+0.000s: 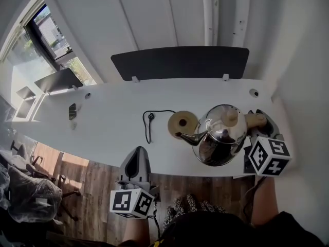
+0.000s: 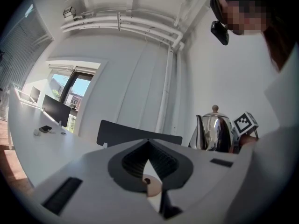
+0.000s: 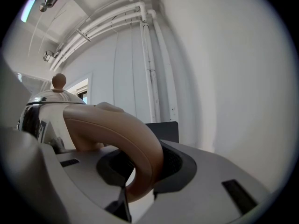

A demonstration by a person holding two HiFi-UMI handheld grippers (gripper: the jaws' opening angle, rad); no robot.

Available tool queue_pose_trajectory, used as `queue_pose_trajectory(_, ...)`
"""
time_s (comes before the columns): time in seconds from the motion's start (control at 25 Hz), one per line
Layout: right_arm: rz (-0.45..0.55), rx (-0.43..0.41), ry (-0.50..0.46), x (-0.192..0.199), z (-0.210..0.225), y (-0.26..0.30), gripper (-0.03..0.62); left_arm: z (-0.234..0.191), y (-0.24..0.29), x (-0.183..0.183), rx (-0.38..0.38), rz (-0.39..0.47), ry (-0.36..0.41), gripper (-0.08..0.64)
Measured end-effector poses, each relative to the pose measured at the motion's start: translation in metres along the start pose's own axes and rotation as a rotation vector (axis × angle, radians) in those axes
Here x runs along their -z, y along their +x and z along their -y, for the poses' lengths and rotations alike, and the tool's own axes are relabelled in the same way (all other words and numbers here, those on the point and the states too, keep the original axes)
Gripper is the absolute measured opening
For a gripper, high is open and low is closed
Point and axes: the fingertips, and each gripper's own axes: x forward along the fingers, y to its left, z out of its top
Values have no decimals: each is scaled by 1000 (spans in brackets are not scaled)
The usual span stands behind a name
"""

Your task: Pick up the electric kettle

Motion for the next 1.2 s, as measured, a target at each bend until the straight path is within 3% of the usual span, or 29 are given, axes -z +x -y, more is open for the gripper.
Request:
queue_pose_trajectory(0.24, -1, -16, -4, 8, 16, -46, 107, 45, -14, -13, 46, 46, 63, 0)
queue_pose_trajectory(0.6, -16, -26, 18, 28, 54, -105, 107, 98, -51, -21, 1, 95, 84, 0)
queue_pose_trajectory(0.76, -13, -41, 25, 35, 51, -128, 107, 104, -81, -22, -10, 95, 100, 0)
queue_pose_trajectory(1.2, -9, -53, 17, 35, 63, -133, 107, 110, -83, -14, -42, 78, 98, 0)
